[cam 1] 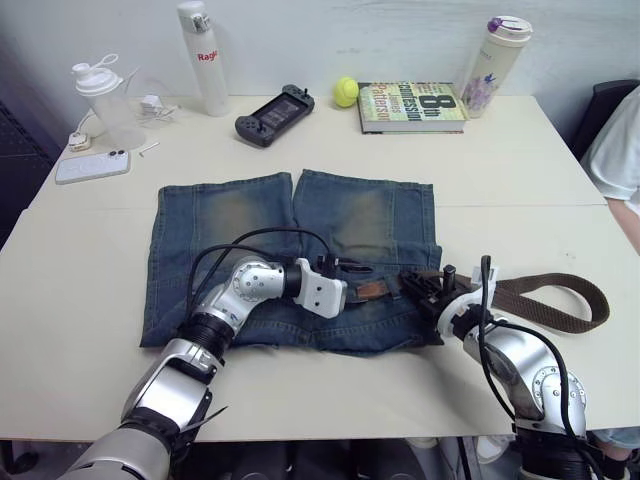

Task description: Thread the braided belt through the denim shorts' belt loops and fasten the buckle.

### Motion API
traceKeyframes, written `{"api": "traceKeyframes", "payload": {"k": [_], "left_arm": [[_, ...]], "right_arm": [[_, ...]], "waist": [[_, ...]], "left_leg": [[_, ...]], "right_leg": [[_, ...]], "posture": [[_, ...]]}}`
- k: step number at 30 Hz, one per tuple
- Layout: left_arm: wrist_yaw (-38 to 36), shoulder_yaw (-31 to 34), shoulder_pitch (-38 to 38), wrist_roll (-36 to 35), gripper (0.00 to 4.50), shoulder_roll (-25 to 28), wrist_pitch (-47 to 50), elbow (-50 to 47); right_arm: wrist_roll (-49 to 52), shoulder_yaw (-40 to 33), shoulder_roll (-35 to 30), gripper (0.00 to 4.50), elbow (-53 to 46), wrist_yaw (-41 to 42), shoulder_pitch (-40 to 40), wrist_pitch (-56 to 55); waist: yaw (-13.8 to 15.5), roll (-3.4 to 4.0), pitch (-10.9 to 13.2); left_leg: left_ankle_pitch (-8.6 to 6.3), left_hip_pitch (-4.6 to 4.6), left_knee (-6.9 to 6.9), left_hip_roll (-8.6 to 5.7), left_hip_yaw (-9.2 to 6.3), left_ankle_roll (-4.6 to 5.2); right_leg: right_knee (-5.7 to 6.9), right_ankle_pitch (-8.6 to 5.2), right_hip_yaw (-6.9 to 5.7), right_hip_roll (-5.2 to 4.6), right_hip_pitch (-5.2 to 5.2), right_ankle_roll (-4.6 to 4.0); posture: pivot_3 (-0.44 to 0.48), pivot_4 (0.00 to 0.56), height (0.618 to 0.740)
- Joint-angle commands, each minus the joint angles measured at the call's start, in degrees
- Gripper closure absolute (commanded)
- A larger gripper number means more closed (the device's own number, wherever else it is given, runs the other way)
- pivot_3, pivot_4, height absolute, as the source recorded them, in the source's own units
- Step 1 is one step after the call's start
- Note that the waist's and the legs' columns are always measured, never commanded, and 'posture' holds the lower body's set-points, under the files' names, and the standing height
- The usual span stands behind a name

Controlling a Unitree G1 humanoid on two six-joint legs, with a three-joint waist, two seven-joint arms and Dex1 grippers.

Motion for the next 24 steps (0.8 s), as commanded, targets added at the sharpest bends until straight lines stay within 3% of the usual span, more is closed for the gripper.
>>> {"api": "traceKeyframes", "payload": {"k": [1,5,8,13,18,23,24], "left_arm": [[2.79,-1.11,-0.57,3.12,1.59,-0.02,1.18,2.14],[2.59,-1.16,-0.67,2.9,1.59,0.06,1.88,2.01],[2.63,-1.07,-0.61,2.61,2.38,0.08,2.12,1.21],[1.35,-1.79,-0.65,2.62,4.47,0.68,2.39,-0.05],[-1.24,-2.26,-0.92,1.54,4.47,1.21,3.45,-3.94],[-8.4,-4.2,-2.12,-0.5,4.47,3.03,5.27,-9.34],[-10.81,-5.09,-2.47,-0.77,4.5,3.69,5.91,-10.39]], "right_arm": [[0.42,0.85,0.73,4.5,-3.24,0.95,0.52,0.58],[0.19,1.19,1.03,4.5,-3.71,0.99,0.98,0.57],[-0.12,1.46,1.34,4.5,-3.92,0.82,1.11,0.58],[-0.5,1.75,1.46,4.5,-4.14,0.64,1.19,0.6],[-0.88,2.25,1.39,4.5,-4.41,0.14,1.25,0.76],[-1.12,2.74,1.58,4.5,-4.7,-0.33,1.05,0.5],[-1.64,2.7,1.35,4.09,-5.1,-0.41,1.16,0.41]], "waist": [[0.01,0.0,0.0],[0.09,0.0,0.0],[0.08,-0.01,-0.01],[-0.07,0.03,-0.09],[-0.13,0.03,-0.1],[-0.38,0.03,-0.09],[-0.41,0.03,-0.1]], "left_leg": [[0.0,0.0,0.0,0.0,0.0,0.0],[0.0,0.0,0.01,0.0,0.0,0.01],[0.0,0.0,0.01,-0.01,-0.01,0.01],[0.0,0.01,-0.01,0.0,-0.01,0.01],[0.0,0.02,-0.02,0.0,-0.01,0.01],[0.01,0.01,-0.1,0.01,0.0,-0.01],[0.02,0.01,-0.11,0.02,0.0,-0.03]], "right_leg": [[0.0,0.0,0.0,0.0,0.0,0.0],[0.0,0.0,-0.01,-0.02,0.01,0.0],[0.0,0.0,-0.01,-0.02,0.01,0.0],[-0.01,0.0,-0.01,-0.02,0.01,0.0],[-0.02,0.0,-0.02,-0.01,0.01,0.0],[-0.04,0.0,0.0,0.01,-0.03,0.0],[-0.04,0.0,0.0,0.03,-0.05,0.0]], "posture": [[0.0,0.15,0.74],[0.0,0.15,0.74],[0.0,0.15,0.74],[0.0,0.15,0.74],[0.0,0.15,0.74],[0.0,0.15,0.74],[0.0,0.15,0.74]]}}
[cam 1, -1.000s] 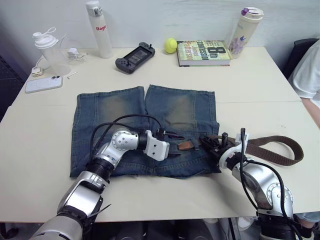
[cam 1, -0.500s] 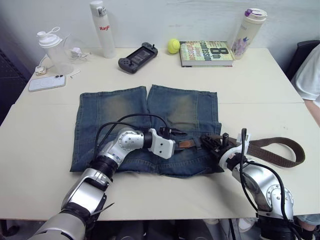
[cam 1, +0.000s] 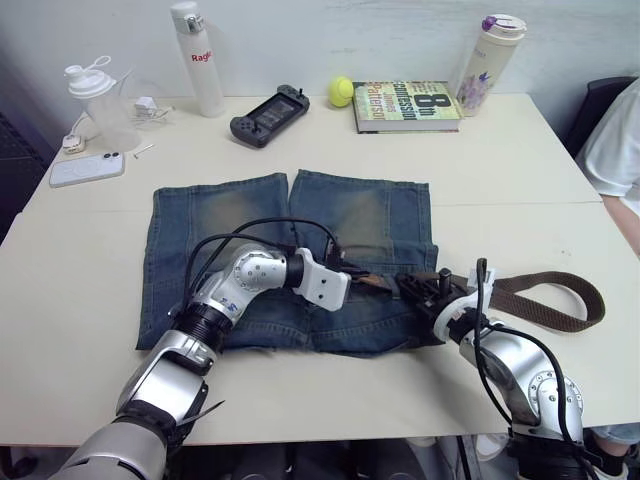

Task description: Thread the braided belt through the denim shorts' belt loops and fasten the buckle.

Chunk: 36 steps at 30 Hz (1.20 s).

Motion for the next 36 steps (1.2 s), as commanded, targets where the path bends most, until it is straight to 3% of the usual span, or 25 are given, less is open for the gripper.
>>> {"api": "traceKeyframes", "payload": {"k": [1,4,7,12,15,18,26,29,35,36], "left_arm": [[-7.95,-3.89,-0.58,-1.56,4.5,1.26,1.21,-4.92],[-8.5,-3.75,-1.46,-1.91,4.5,0.57,2.61,-5.22],[-6.64,-3.57,-1.76,-0.65,4.5,-0.77,3.27,-3.68],[-4.66,-2.66,-1.36,-0.47,4.5,-1.87,5.01,-3.51],[-4.19,-2.13,-1.07,-1.11,4.5,-2.03,6.06,-4.34],[-3.83,-2.07,-0.84,-1.1,4.5,-2.08,6.59,-4.72],[-4.14,-2.34,0.08,-1.98,4.5,-2.8,7.75,-6.89],[-3.92,-2.31,-0.07,-1.68,4.5,-2.51,7.42,-6.86],[-4.25,-2.71,-0.11,-1.39,4.5,-1.79,5.93,-7.35],[-4.34,-2.81,-0.18,-1.34,4.5,-1.6,5.49,-7.37]], "right_arm": [[-0.68,0.87,0.04,3.65,-3.38,-0.07,0.18,0.32],[0.4,-0.62,-0.33,2.35,-5.57,0.76,0.36,-0.61],[-2.37,-3.0,-6.51,0.83,-8.64,4.46,3.19,2.3],[-10.24,-5.53,-19.64,0.83,-15.45,17.62,10.6,8.36],[-15.43,-6.96,-23.8,0.83,-19.51,25.96,13.73,8.4],[-28.19,-3.72,-28.17,0.83,-22.86,31.36,15.58,8.3],[-54.18,9.87,-30.41,0.83,-24.27,30.7,13.76,9.79],[-56.86,11.29,-28.26,1.67,-24.38,29.98,14.02,11.02],[-57.71,11.44,-22.71,4.44,-23.72,28.43,14.09,15.1],[-57.52,11.14,-21.87,4.49,-23.4,28.24,14.17,15.81]], "waist": [[-0.01,0.0,0.0],[0.16,0.0,0.0],[0.5,0.0,0.0],[1.53,0.0,0.0],[1.58,0.0,0.0],[1.69,0.0,0.0],[1.79,-0.02,0.01],[1.81,-0.02,0.01],[1.63,-0.06,-0.01],[1.61,-0.08,-0.03]], "left_leg": [[0.0,0.0,0.0,0.0,0.0,0.0],[0.0,-0.01,0.01,-0.01,0.0,-0.01],[-0.02,-0.04,0.02,-0.01,0.0,0.03],[-0.13,-0.1,0.17,-0.09,0.04,0.23],[-0.15,-0.08,0.22,-0.06,0.03,0.27],[-0.21,-0.07,0.23,-0.06,0.03,0.36],[-0.14,-0.11,0.4,-0.08,0.01,0.23],[-0.15,-0.12,0.56,-0.08,-0.04,0.22],[-0.19,-0.07,0.65,-0.05,-0.13,0.19],[-0.2,-0.05,0.65,-0.04,-0.12,0.19]], "right_leg": [[0.0,0.0,0.0,0.0,0.0,0.0],[-0.02,0.0,0.0,0.0,0.01,0.0],[-0.04,0.0,0.0,-0.02,0.01,0.0],[-0.14,0.03,-0.03,-0.07,0.08,0.07],[-0.13,0.03,-0.03,-0.04,0.1,0.07],[-0.11,0.03,-0.04,-0.02,0.09,0.07],[-0.13,0.04,-0.09,-0.02,0.1,0.09],[-0.14,0.04,-0.11,-0.03,0.15,0.1],[-0.14,0.04,-0.15,-0.01,0.3,0.1],[-0.14,0.04,-0.14,-0.01,0.3,0.1]], "posture": [[0.0,0.15,0.74],[0.0,0.15,0.74],[0.0,0.15,0.74],[0.0,0.15,0.74],[0.0,0.15,0.74],[0.0,0.15,0.74],[0.0,0.15,0.74],[0.0,0.15,0.74],[0.0,0.15,0.74],[0.0,0.15,0.74]]}}
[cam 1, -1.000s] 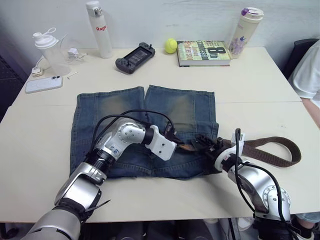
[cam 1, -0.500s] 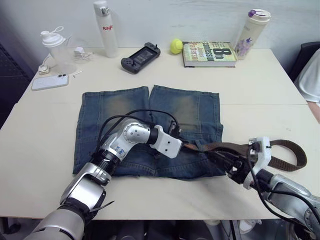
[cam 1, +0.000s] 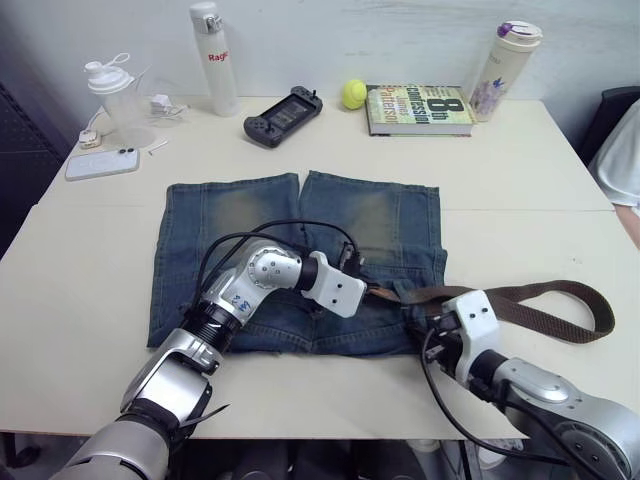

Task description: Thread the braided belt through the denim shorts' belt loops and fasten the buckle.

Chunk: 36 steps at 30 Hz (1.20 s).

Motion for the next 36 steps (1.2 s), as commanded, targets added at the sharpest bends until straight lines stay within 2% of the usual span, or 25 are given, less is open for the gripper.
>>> {"api": "traceKeyframes", "payload": {"k": [1,6,8,12,18,21,26,32,33,36], "left_arm": [[0.02,-0.58,0.11,-0.4,4.5,0.41,-2.71,-2.36],[3.38,-0.02,-1.72,3.79,4.5,4.85,-11.97,-2.78],[3.15,1.19,-1.27,1.81,4.5,6.18,-12.19,-4.08],[3.73,4.68,1.58,-0.94,4.5,12.15,-13.45,-6.23],[4.66,9.32,5.22,-4.06,4.5,18.8,-15.26,-7.96],[4.03,10.97,8.03,-7.82,4.5,21.48,-16.87,-9.42],[3.46,14.58,14.34,-15.89,4.5,25.19,-19.22,-11.34],[4.03,16.66,19.84,-18.94,4.5,25.95,-18.79,-14.15],[4.26,16.73,20.69,-18.93,4.5,25.61,-18.06,-14.89],[4.83,17.02,21.7,-18.72,4.5,24.48,-16.15,-17.09]], "right_arm": [[-0.15,0.55,2.47,4.49,1.6,-0.65,0.89,3.85],[-0.16,0.4,5.05,4.49,1.73,0.38,-0.27,6.31],[-0.78,0.28,5.93,4.49,1.96,0.34,-0.72,6.77],[-1.8,-0.13,6.98,4.49,2.22,0.64,-1.59,7.95],[-3.37,-0.82,7.87,4.49,2.9,1.37,-2.43,9.1],[-3.71,-1.32,8.59,4.49,3.21,1.49,-3.02,9.87],[-4.22,-3.37,9.13,4.49,3.94,1.89,-3.49,11.46],[-2.59,-6.23,10.46,4.49,2.66,2.51,-4.11,12.96],[-1.79,-7.2,11.15,3.59,2.51,2.44,-4.32,13.19],[0.7,-10.42,10.62,2.5,1.34,3.87,-4.33,14.39]], "waist": [[-0.03,-0.05,-0.03],[-0.48,-0.2,-0.12],[-0.75,-0.2,-0.13],[-1.64,-0.2,-0.13],[-1.58,-0.28,-0.17],[-1.63,-0.29,-0.18],[-1.75,-0.32,-0.2],[-1.53,-0.35,-0.22],[-1.53,-0.35,-0.22],[-1.38,-0.32,-0.2]], "left_leg": [[0.0,0.02,0.0,0.01,0.0,0.0],[-0.04,0.06,-0.01,0.06,-0.01,-0.03],[-0.05,0.08,-0.04,0.08,-0.01,-0.04],[-0.06,0.08,-0.04,0.12,-0.01,-0.06],[-0.09,0.09,-0.01,0.12,-0.02,-0.02],[-0.12,0.1,-0.02,0.13,-0.03,-0.03],[-0.16,0.12,-0.03,0.15,-0.04,-0.05],[-0.26,0.13,-0.01,0.13,-0.04,0.08],[-0.26,0.12,-0.01,0.13,-0.04,0.09],[-0.26,0.12,-0.02,0.11,-0.04,0.05]], "right_leg": [[0.0,0.0,0.0,0.0,0.02,0.0],[-0.07,0.0,0.02,0.04,0.03,-0.01],[-0.11,0.0,0.04,0.05,0.03,-0.01],[-0.02,0.0,0.05,0.06,0.02,-0.01],[0.09,-0.01,0.05,0.05,0.03,-0.02],[0.09,-0.01,0.06,0.04,0.02,-0.02],[0.08,-0.01,0.1,0.01,0.02,-0.02],[-0.13,-0.01,0.1,-0.05,0.05,-0.02],[-0.14,-0.01,0.1,-0.06,0.05,-0.02],[-0.17,-0.01,0.09,-0.08,0.07,-0.02]], "posture": [[0.0,0.15,0.74],[0.0,0.15,0.74],[0.0,0.15,0.74],[0.0,0.15,0.74],[0.0,0.15,0.74],[0.0,0.15,0.74],[0.0,0.15,0.74],[0.0,0.15,0.74],[0.0,0.15,0.74],[0.0,0.15,0.74]]}}
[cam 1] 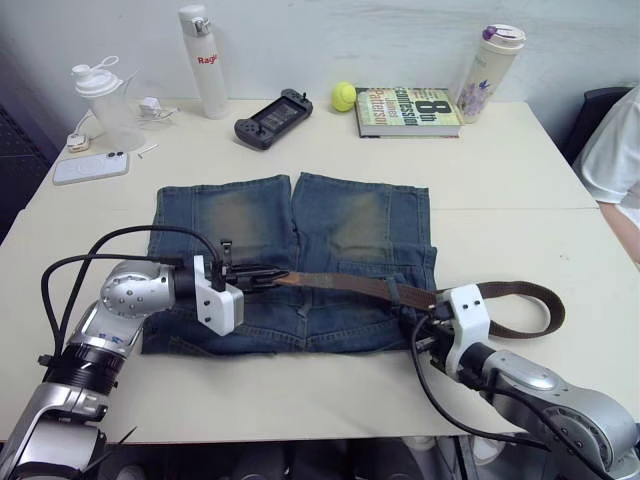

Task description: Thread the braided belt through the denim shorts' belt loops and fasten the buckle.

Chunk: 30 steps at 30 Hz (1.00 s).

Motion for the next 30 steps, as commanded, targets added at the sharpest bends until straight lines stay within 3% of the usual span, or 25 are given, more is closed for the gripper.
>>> {"api": "traceKeyframes", "payload": {"k": [1,3,5,10,13,15,18,21,25,30], "left_arm": [[1.42,1.44,0.29,-1.12,4.5,-0.8,1.67,-3.78],[1.69,1.47,0.34,-0.35,4.5,-1.2,2.18,-3.91],[1.93,1.38,0.46,0.37,4.5,-1.47,2.13,-3.93],[2.44,1.33,0.54,0.72,4.5,-2.3,2.24,-4.49],[2.74,1.43,0.43,1.06,4.5,-2.54,2.04,-4.81],[3.0,1.61,0.43,0.88,4.5,-2.73,2.24,-5.2],[3.1,1.7,0.24,1.37,4.5,-2.6,1.37,-5.26],[3.96,1.97,-0.37,2.12,4.5,-2.96,0.7,-5.33],[4.43,1.65,-0.73,2.8,4.5,-3.26,0.41,-5.75],[4.95,1.86,-0.77,3.18,4.5,-3.12,0.65,-6.11]], "right_arm": [[3.07,-5.11,-1.28,2.09,-0.39,1.3,0.74,2.36],[4.9,-9.1,-4.71,1.15,-1.62,3.77,0.94,3.07],[13.39,-15.04,-8.26,0.13,-2.61,6.68,1.12,4.64],[49.18,-22.63,-18.06,0.05,-2.33,3.49,3.64,0.09],[62.97,-16.38,-18.21,0.05,-3.08,-4.0,3.96,-10.77],[65.21,-9.33,-13.47,0.05,-4.69,-9.21,3.16,-18.72],[65.21,6.55,1.65,0.05,-6.49,-25.54,0.28,-29.79],[65.21,15.38,14.59,0.05,-5.45,-38.62,-2.21,-37.12],[65.21,18.1,23.63,0.05,-2.5,-46.45,-3.49,-40.76],[65.21,14.65,24.01,0.05,0.86,-49.04,-3.9,-40.38]], "waist": [[0.2,0.01,0.01],[0.28,0.06,0.04],[0.29,0.26,0.16],[0.15,0.31,0.19],[-0.05,0.29,0.2],[-0.01,0.26,0.19],[-0.1,0.29,0.22],[-0.09,0.34,0.26],[-0.01,0.34,0.25],[-0.07,0.34,0.25]], "left_leg": [[0.0,0.0,0.0,-0.01,0.0,0.0],[-0.01,-0.05,0.02,-0.07,0.0,0.02],[-0.03,-0.05,0.03,-0.1,0.02,0.06],[-0.11,-0.08,-0.02,-0.09,0.02,0.2],[-0.12,-0.01,-0.01,-0.02,0.0,0.21],[-0.12,0.03,0.04,0.01,-0.04,0.21],[-0.1,0.01,0.05,0.0,-0.08,0.18],[-0.02,-0.11,0.03,-0.07,-0.01,0.0],[0.0,-0.15,0.04,-0.09,-0.01,-0.03],[0.0,-0.14,0.01,-0.09,0.02,-0.02]], "right_leg": [[0.0,0.0,-0.01,0.0,0.01,0.0],[-0.01,0.01,-0.02,-0.06,0.01,0.01],[-0.02,0.02,-0.02,-0.07,0.02,0.03],[0.01,0.04,-0.1,-0.06,0.04,0.07],[-0.03,0.04,-0.18,-0.01,0.17,0.07],[-0.09,0.04,-0.26,0.03,0.29,0.08],[-0.09,0.04,-0.3,0.02,0.26,0.09],[0.0,0.04,-0.15,-0.02,0.03,0.1],[0.18,0.04,-0.12,-0.06,-0.08,0.1],[0.2,0.04,-0.02,-0.06,-0.12,0.09]], "posture": [[0.0,0.15,0.74],[0.0,0.15,0.74],[0.0,0.15,0.74],[0.0,0.15,0.74],[0.0,0.15,0.74],[0.0,0.15,0.74],[0.0,0.15,0.74],[0.0,0.15,0.74],[0.0,0.15,0.74],[0.0,0.15,0.74]]}}
